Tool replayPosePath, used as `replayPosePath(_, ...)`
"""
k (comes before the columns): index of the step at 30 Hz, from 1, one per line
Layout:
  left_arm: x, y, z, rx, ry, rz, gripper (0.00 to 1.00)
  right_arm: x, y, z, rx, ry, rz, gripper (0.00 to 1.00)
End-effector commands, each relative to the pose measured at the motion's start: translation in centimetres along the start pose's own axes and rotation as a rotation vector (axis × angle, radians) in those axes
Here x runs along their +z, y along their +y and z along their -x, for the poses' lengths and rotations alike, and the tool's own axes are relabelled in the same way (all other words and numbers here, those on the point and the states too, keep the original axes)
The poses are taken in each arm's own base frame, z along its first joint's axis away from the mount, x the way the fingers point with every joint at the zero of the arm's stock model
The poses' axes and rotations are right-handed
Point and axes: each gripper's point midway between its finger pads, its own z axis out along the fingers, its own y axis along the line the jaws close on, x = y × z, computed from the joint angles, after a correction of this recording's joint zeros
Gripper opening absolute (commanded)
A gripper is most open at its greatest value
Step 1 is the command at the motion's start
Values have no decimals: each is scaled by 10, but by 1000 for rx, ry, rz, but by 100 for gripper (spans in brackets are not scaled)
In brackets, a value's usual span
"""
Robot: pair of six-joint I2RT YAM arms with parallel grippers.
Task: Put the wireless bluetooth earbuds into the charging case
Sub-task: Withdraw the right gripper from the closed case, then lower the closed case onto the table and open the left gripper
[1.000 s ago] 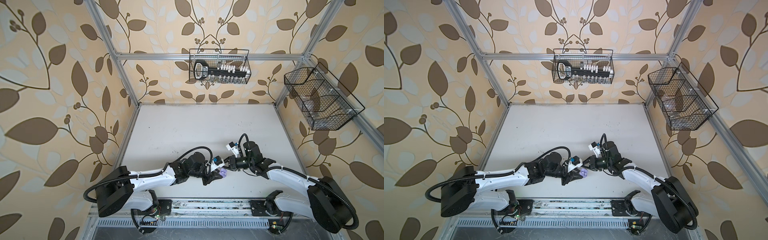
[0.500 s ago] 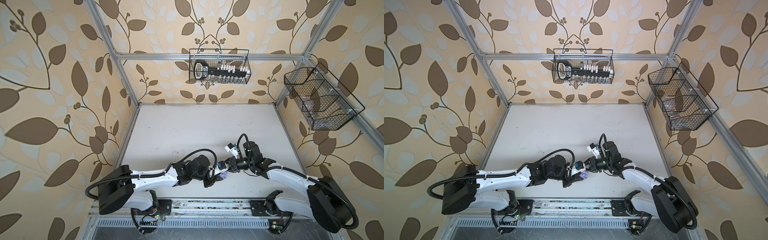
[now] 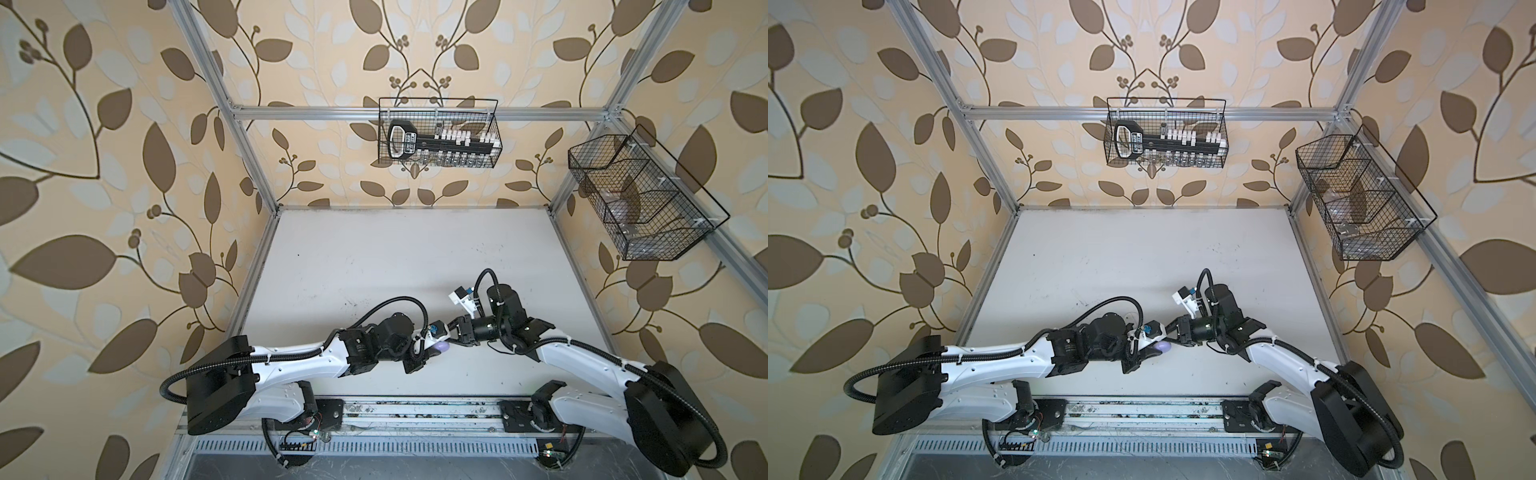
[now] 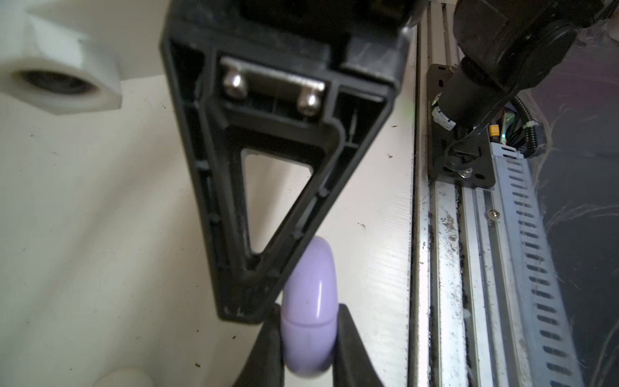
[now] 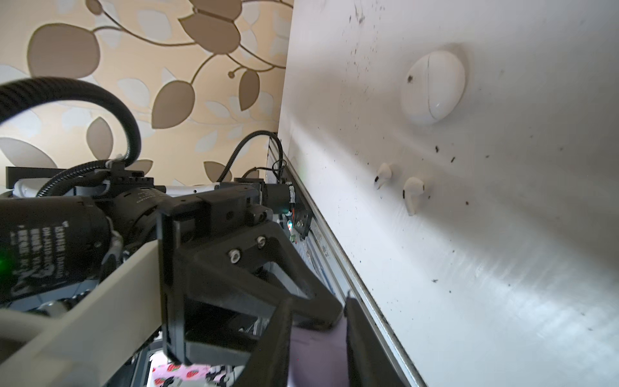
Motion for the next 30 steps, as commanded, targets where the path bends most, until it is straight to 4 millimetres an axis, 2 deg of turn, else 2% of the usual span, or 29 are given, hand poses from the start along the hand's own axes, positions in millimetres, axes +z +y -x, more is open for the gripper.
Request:
replayPosePath(1, -3, 20, 25, -19, -95, 103, 0, -12, 1, 11, -20, -93, -60, 32)
replayPosePath(8, 3, 30, 26, -63, -110, 151, 1, -20, -14, 22, 2, -217, -118, 32)
replayPosePath(16, 17, 45, 23, -122, -80, 206, 1, -51, -28, 40, -70, -383, -290, 38)
replayPosePath(23, 27, 64, 29, -210, -100, 220, 2, -75, -45, 37, -119, -448, -442, 46)
replayPosePath(24, 34, 68, 22, -226, -78, 221, 2, -80, -50, 35, -119, -455, -476, 47)
replayPosePath(30, 52, 87, 28, -282, -64, 212, 2, -96, -68, 30, -120, -495, -590, 48)
